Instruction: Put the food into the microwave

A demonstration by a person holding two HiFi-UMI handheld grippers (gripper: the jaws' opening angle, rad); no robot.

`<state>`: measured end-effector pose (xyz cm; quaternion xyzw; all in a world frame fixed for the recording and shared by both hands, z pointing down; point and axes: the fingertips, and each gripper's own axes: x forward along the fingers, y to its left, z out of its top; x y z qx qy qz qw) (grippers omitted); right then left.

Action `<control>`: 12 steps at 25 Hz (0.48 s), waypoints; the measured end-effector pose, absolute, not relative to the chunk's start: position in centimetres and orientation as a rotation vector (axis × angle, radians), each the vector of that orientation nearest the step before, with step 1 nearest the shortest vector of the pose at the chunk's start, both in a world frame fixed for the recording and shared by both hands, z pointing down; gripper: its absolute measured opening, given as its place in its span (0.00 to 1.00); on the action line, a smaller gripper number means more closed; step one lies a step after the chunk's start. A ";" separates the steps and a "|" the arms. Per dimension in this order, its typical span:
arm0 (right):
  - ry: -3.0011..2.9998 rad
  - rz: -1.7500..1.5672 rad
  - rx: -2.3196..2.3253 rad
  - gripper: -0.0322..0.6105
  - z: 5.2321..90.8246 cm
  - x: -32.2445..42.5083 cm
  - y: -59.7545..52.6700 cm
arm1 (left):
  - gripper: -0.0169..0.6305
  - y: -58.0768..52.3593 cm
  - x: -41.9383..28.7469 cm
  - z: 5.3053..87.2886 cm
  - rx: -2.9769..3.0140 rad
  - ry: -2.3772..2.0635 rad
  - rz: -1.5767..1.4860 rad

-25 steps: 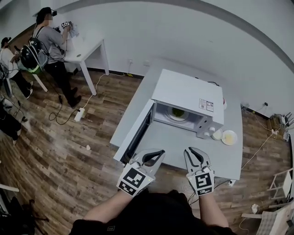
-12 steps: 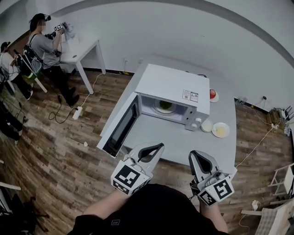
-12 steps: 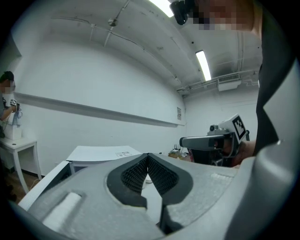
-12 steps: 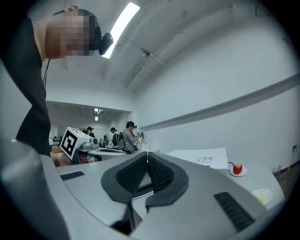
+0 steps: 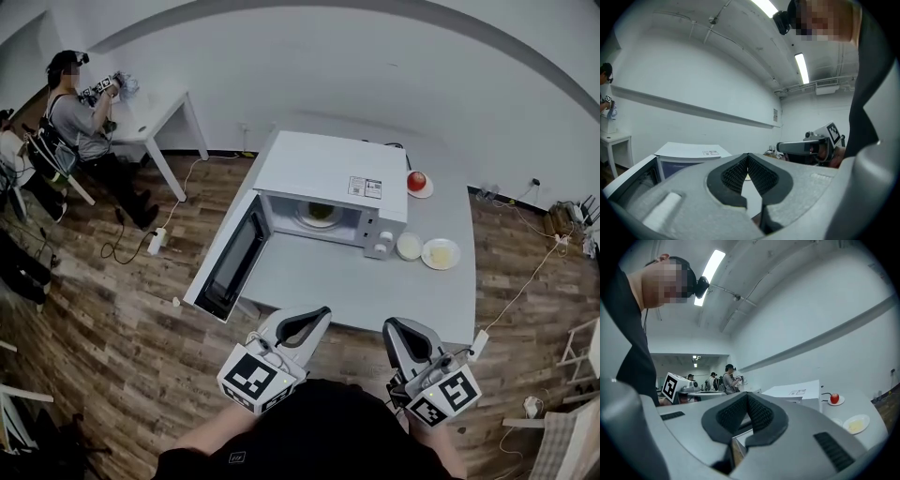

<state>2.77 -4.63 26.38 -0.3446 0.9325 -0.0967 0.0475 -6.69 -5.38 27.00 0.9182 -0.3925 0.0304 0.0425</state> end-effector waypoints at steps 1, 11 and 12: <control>2.847 -0.292 -1.046 0.07 26.2 2.9 -4.4 | 0.04 -5.2 -6.5 26.9 2.811 -1.196 0.091; 2.875 -0.306 -1.032 0.07 26.2 4.0 -3.9 | 0.04 -5.2 -4.4 27.5 2.817 -1.150 0.106; 2.883 -0.297 -1.038 0.07 26.1 4.1 -4.0 | 0.04 -5.2 -4.4 27.5 2.818 -1.146 0.107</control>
